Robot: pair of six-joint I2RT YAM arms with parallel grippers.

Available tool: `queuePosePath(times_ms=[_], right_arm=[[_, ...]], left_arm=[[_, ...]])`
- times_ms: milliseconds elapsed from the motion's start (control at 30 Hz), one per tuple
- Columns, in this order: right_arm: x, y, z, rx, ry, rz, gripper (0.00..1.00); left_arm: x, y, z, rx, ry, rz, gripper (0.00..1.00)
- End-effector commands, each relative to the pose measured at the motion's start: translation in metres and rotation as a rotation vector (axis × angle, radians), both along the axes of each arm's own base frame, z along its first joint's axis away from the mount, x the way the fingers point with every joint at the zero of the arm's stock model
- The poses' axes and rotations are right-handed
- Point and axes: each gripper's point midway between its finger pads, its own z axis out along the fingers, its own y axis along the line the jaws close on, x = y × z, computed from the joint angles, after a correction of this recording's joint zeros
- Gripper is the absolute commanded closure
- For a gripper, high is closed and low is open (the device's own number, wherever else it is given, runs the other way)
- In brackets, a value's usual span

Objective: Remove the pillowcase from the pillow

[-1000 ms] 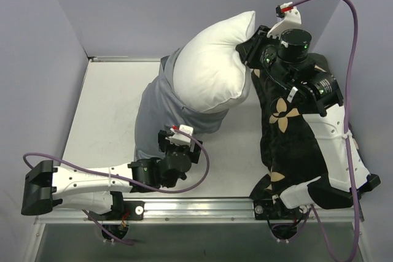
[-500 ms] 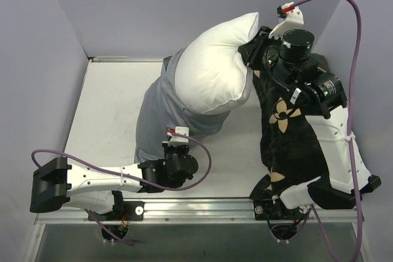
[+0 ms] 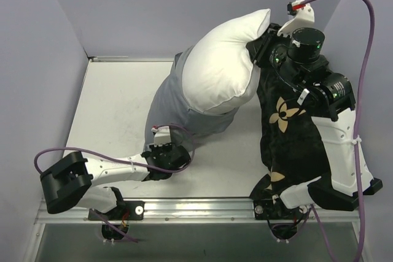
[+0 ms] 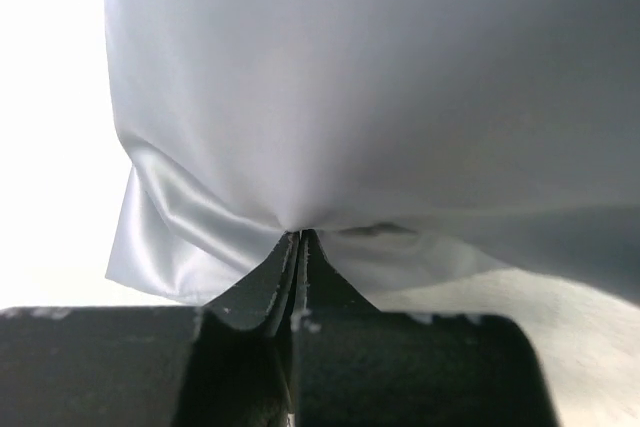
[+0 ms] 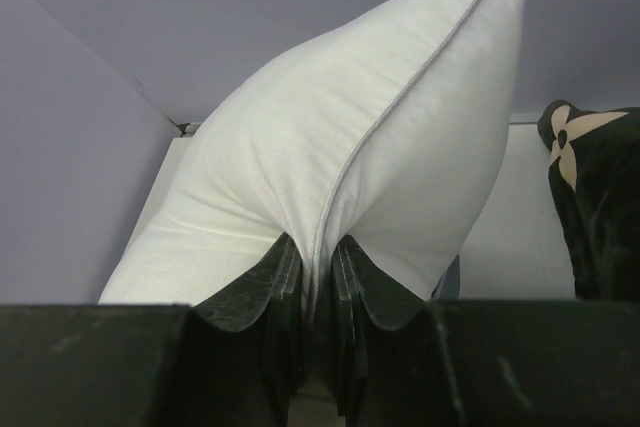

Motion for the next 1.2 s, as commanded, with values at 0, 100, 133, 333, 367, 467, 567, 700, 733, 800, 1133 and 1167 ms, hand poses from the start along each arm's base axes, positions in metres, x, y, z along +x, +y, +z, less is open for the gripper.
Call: queuePosePath(times_ms=[0,100,133,333,367,467,567,700,733,800,1133,1167], right_arm=[[-0.015,-0.022,0.075,0.109,-0.223,-0.052,1.00],[-0.015,-0.023,0.072,0.101,-0.218,-0.052,1.00],[-0.016,-0.024,0.074,0.104,-0.223,-0.055,1.00],[-0.024,-0.033,0.090,0.126,-0.262,-0.065,1.00],[-0.024,-0.032,0.091,0.130,-0.263,-0.062,1.00],[-0.025,-0.029,0.091,0.133,-0.260,-0.046,1.00],[-0.023,-0.025,0.087,0.136,-0.249,-0.033,1.00],[-0.021,-0.022,0.084,0.132,-0.238,-0.026,1.00],[-0.021,-0.020,0.084,0.133,-0.239,-0.020,1.00],[-0.019,-0.016,0.082,0.127,-0.233,-0.014,1.00],[-0.013,0.009,0.063,0.088,-0.186,0.016,1.00],[-0.012,0.012,0.061,0.085,-0.181,0.019,1.00]], left_arm=[[0.001,-0.013,0.024,-0.156,-0.017,0.003,1.00],[0.004,-0.025,0.059,-0.198,-0.053,-0.092,1.00],[0.003,-0.038,0.071,-0.247,-0.062,-0.148,1.00],[-0.016,-0.060,0.202,-0.438,-0.249,-0.365,0.87],[-0.020,-0.060,0.235,-0.459,-0.303,-0.412,0.76],[-0.030,-0.075,0.287,-0.457,-0.392,-0.566,0.40],[-0.039,-0.106,0.341,-0.434,-0.513,-0.737,0.22],[-0.057,-0.143,0.404,-0.296,-0.706,-0.803,0.03],[-0.061,-0.150,0.410,-0.263,-0.741,-0.813,0.02],[-0.073,-0.170,0.424,-0.182,-0.831,-0.867,0.03],[-0.070,-0.184,0.474,0.059,-1.081,-0.788,0.03],[-0.069,-0.189,0.475,0.114,-1.113,-0.785,0.03]])
